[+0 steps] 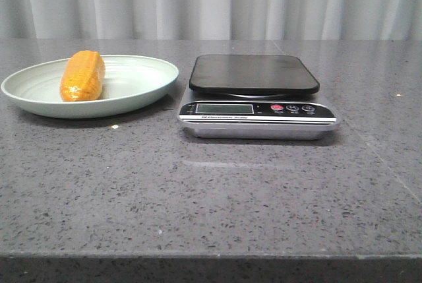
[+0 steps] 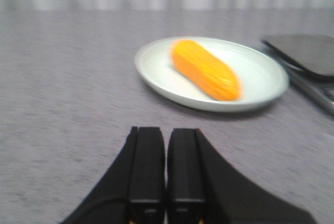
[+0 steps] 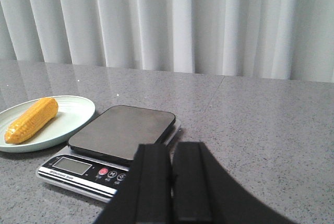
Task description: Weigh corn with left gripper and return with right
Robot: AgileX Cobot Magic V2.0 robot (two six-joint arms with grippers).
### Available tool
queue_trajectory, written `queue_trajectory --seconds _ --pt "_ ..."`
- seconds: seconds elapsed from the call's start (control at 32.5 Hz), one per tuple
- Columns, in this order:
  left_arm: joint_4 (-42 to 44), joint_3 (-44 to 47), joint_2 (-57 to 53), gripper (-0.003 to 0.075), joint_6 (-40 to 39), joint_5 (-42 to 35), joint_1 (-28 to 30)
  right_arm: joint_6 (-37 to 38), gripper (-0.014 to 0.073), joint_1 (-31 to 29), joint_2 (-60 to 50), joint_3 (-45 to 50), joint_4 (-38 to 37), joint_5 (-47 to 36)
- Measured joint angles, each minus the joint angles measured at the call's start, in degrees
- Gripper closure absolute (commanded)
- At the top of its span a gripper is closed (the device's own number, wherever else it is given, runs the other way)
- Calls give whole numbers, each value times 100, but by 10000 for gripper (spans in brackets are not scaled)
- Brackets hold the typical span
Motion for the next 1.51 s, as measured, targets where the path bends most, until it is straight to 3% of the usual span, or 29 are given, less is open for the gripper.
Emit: queue_trajectory --seconds 0.18,0.37,1.35,1.51 --pt "-392 694 -54 594 646 -1287 1011 0 442 0 -2 0 0 -13" --pt "-405 695 -54 594 736 -1462 1449 0 442 0 -2 0 0 -13" --pt "-367 695 -54 594 747 -1641 1381 0 442 0 -2 0 -4 -24" --pt "-367 695 -54 594 747 -1651 1381 0 442 -280 -2 247 -4 -108"
